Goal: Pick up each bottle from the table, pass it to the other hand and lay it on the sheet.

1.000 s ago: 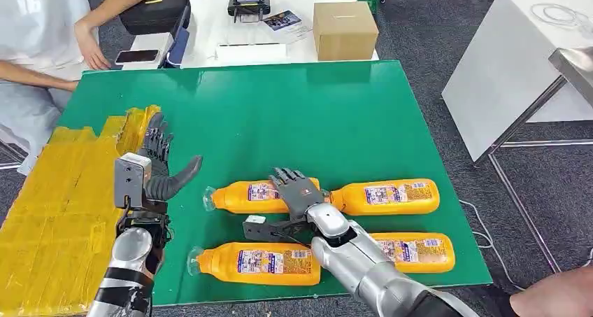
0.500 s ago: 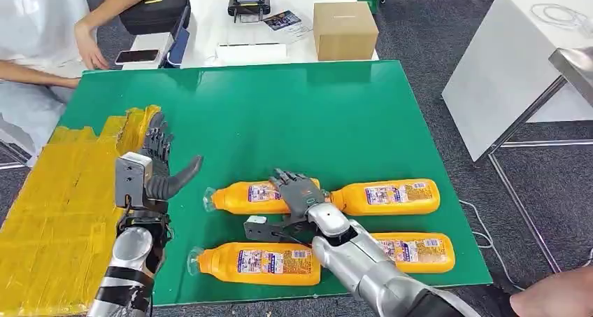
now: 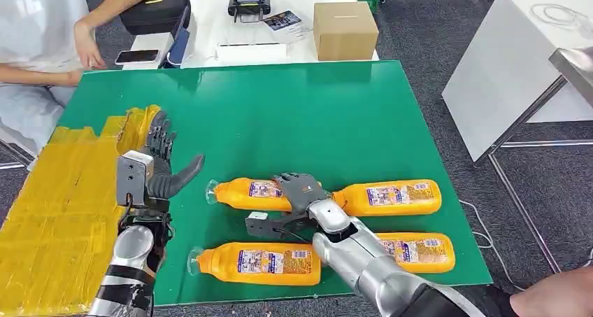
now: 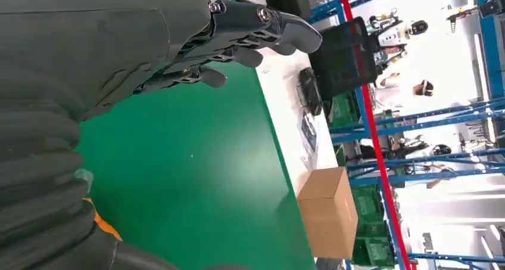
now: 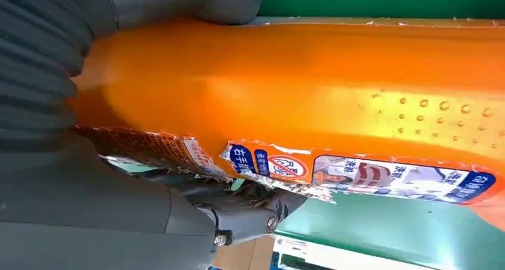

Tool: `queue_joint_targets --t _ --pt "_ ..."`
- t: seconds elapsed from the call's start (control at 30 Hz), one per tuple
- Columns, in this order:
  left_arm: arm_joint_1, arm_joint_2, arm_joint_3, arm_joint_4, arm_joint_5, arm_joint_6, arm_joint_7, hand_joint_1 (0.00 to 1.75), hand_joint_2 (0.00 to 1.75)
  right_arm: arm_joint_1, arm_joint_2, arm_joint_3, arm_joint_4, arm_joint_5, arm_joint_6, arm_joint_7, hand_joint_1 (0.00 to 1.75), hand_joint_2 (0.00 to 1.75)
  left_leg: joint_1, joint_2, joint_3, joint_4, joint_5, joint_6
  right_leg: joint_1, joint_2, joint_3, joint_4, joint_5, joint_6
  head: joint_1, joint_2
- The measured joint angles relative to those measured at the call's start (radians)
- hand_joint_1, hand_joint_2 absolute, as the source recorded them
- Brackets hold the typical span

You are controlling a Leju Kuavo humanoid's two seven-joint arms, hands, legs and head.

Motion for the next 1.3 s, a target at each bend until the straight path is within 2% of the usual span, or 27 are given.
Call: queue_joint_targets --t 0.2,0.5,0.67,0.87,1.03,1.3 --pt "0.0 0.0 -0.007 0.001 0.0 -0.003 0.0 0.0 1.75 0.0 0.0 0.0 0.002 -0.002 -0.024 0.0 1.75 1.75 0.0 0.0 0.0 0.0 0.0 0.0 0.0 0.0 0.0 0.0 0.0 0.0 0.0 0.0" --pt "0.017 0.0 -0.012 -0.015 0.0 -0.005 0.007 0.0 1.75 0.071 0.002 -0.054 -0.077 -0.058 -0.179 -0.011 1.75 1.75 0.0 0.0 -0.001 0.0 0.0 0.0 0.0 0.0 -0.001 0.0 0.0 0.0 0.0 0.0" --pt "0.025 -0.002 -0.012 -0.026 0.0 -0.005 0.008 0.0 1.75 0.104 0.001 -0.098 -0.146 -0.066 -0.224 -0.021 1.75 1.75 0.0 0.0 -0.001 0.0 0.0 0.0 0.0 0.0 -0.001 0.0 0.0 0.0 0.0 0.0" --pt "0.059 -0.003 -0.012 -0.057 -0.002 -0.001 0.008 0.0 1.75 0.193 0.003 -0.187 -0.298 -0.077 -0.355 -0.084 1.75 1.75 0.0 0.0 -0.001 0.0 0.0 0.0 0.0 0.0 -0.001 0.0 0.0 0.0 0.0 0.0" --pt "0.083 -0.005 -0.012 -0.08 -0.007 -0.001 0.002 0.0 1.75 0.262 0.008 -0.242 -0.416 -0.099 -0.404 -0.13 1.75 1.75 0.0 0.0 -0.002 0.0 0.0 0.0 0.0 0.0 -0.001 0.0 0.0 0.0 0.0 0.0" --pt "0.097 -0.008 -0.039 -0.092 -0.02 -0.032 -0.002 0.0 1.75 0.352 0.028 -0.309 -0.572 -0.229 -0.514 -0.281 1.75 1.75 0.0 0.0 -0.001 0.0 0.0 0.0 0.0 0.0 -0.001 0.0 0.0 0.0 0.0 0.0"
